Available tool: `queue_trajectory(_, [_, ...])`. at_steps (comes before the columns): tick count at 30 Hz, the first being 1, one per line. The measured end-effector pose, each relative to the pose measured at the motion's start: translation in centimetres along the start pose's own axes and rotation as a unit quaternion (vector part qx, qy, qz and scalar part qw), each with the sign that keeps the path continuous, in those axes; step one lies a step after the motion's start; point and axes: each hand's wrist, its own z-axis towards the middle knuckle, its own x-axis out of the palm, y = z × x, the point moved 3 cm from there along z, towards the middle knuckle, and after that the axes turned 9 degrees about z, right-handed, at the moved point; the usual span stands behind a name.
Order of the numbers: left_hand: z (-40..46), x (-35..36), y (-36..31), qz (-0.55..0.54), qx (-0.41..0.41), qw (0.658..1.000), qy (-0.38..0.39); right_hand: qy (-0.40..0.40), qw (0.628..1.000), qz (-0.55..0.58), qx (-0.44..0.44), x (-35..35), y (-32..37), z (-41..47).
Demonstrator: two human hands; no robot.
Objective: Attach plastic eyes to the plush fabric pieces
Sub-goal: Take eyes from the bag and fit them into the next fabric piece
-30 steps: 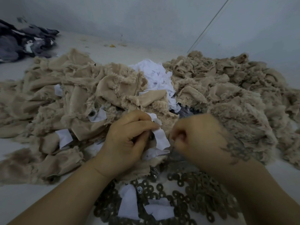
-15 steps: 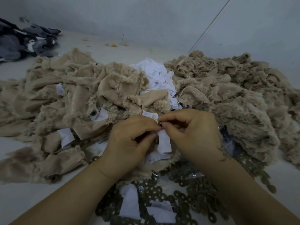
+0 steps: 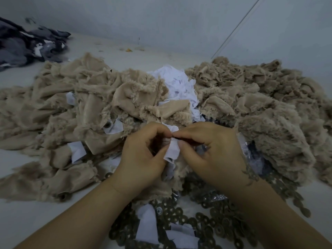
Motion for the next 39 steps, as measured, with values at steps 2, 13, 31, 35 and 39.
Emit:
queue_trajectory(2, [0.0, 0.1, 0.1, 0.022, 0.007, 1.000, 0.000, 0.013, 1.000, -0.006, 0.004, 0.0, 0.0, 0.0])
queue_trajectory(13, [0.0, 0.2, -0.3, 0.151, 0.099, 0.983, 0.035, 0.005, 1.000, 0.000, -0.030, 0.4, -0.5, -0.4])
queue_trajectory(31, [0.8, -0.1, -0.3, 0.149, 0.075, 0.985, -0.047, -0.042, 0.982, -0.030, 0.184, -0.9, -0.7, 0.1])
queue_trajectory(35, [0.7, -0.2, -0.2, 0.142, 0.056, 0.986, -0.069, 0.094, 0.929, 0.098, 0.344, -0.1, -1.3, -0.2])
queue_trajectory(39, [0.8, -0.2, 0.1, 0.093, 0.013, 0.993, -0.075, 0.068, 0.868, 0.282, 0.403, 1.4, -1.1, -0.8])
